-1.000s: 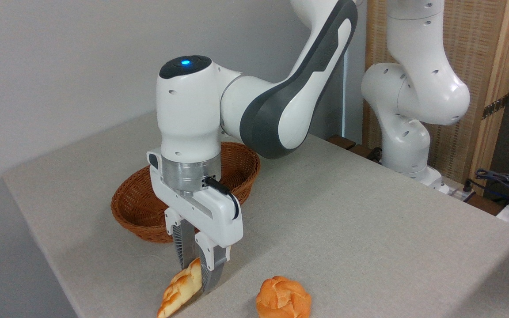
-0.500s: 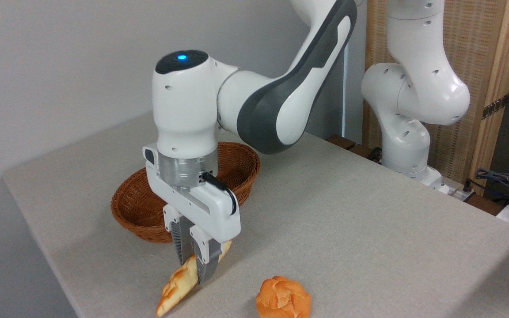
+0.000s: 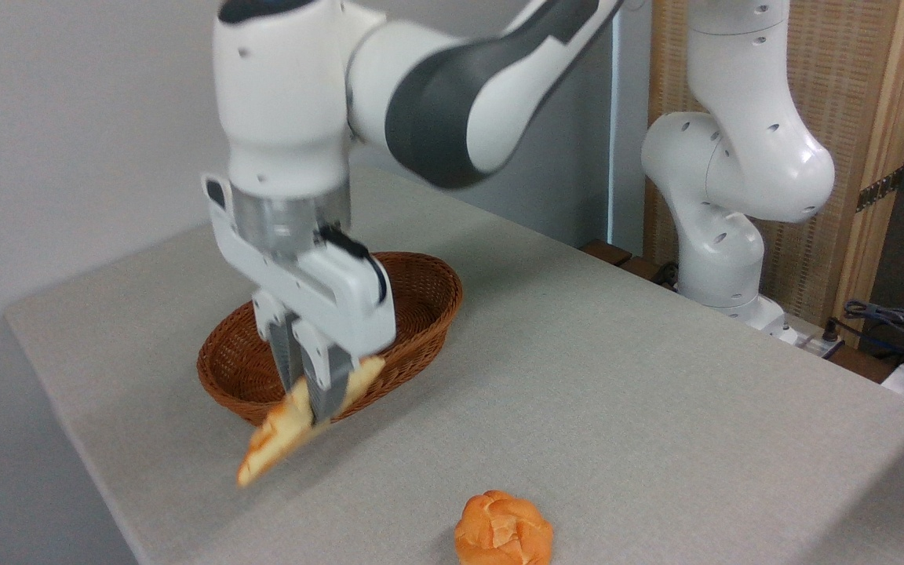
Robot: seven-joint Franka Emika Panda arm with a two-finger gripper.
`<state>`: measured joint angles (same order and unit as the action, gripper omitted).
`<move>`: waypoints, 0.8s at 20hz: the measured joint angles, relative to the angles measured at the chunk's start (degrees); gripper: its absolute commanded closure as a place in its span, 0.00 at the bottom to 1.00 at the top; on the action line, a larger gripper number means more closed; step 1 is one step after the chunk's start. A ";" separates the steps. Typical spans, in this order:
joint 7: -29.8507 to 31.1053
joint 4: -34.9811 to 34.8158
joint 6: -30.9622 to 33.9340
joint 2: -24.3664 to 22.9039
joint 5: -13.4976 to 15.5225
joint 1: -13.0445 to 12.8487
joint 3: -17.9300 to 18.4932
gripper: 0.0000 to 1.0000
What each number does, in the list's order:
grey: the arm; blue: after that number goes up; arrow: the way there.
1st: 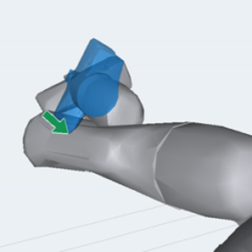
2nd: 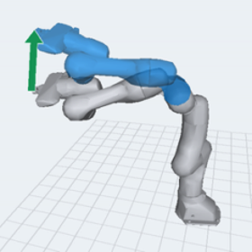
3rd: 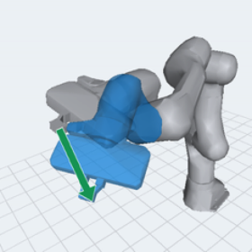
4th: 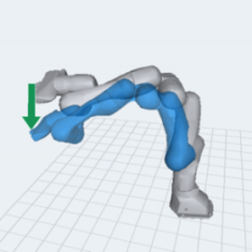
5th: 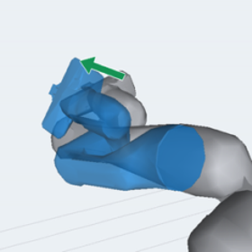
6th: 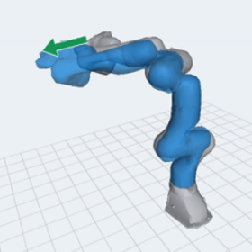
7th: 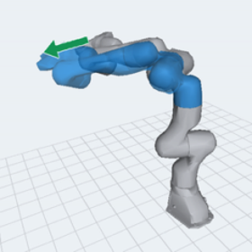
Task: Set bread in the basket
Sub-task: 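Lift the braided loaf and carry it over the wicker basket, then lower the loaf into the basket and open the gripper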
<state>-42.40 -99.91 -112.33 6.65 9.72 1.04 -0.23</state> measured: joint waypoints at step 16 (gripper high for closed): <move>-0.10 -3.14 13.14 -4.23 7.84 -1.14 -12.18 0.00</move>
<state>-42.51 -103.05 -99.20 2.42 17.56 -0.10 -12.40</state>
